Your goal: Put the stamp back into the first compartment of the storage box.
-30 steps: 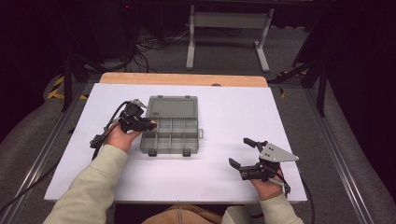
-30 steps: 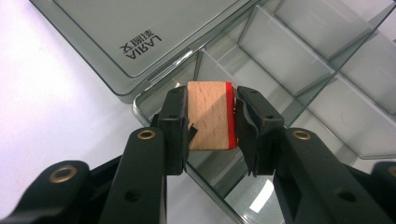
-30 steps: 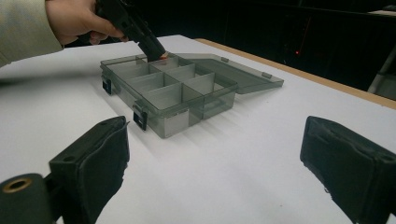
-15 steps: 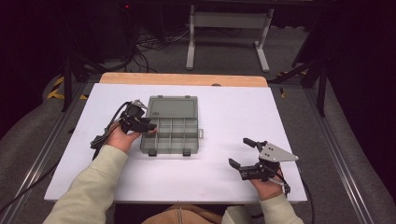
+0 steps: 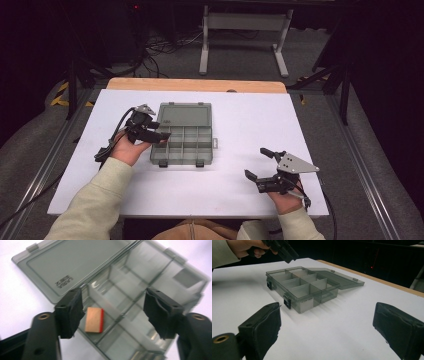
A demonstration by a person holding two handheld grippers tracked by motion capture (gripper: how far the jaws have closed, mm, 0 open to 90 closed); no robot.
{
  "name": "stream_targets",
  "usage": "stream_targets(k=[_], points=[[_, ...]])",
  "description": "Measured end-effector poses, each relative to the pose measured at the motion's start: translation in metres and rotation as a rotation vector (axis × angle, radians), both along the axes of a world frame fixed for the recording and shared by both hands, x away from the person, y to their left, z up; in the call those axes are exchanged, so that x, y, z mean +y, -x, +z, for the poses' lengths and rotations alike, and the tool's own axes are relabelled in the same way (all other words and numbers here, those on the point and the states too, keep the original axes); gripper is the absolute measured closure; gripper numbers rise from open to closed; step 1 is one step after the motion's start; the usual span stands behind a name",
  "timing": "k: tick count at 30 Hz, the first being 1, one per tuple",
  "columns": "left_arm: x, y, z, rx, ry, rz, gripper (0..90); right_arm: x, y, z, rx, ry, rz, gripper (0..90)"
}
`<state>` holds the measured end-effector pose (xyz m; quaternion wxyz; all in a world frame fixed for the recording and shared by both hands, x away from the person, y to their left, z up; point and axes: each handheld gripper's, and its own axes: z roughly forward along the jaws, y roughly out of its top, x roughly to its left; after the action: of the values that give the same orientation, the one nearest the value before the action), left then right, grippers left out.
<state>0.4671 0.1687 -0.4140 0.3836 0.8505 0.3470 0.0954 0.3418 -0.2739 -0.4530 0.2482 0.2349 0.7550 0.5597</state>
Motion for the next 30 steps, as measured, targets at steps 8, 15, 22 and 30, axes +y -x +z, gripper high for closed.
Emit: stream_targets(k=[8,15,22,30], points=[[-0.003,0.02,0.014,-0.04,0.03,-0.033,15.3,0.0,0.0,0.0,0.002,0.001,-0.001,8.5],[-0.005,0.04,0.019,-0.077,0.032,-0.062,4.9,0.0,-0.001,-0.001,0.007,0.0,-0.004,8.5],[0.0,0.054,0.022,-0.113,0.085,-0.079,1.8,-0.001,-0.001,-0.001,0.006,-0.005,-0.004,8.4],[0.01,0.074,0.021,-0.198,0.16,-0.107,1.5,-0.001,-0.001,-0.001,0.005,-0.005,-0.005,8.4]])
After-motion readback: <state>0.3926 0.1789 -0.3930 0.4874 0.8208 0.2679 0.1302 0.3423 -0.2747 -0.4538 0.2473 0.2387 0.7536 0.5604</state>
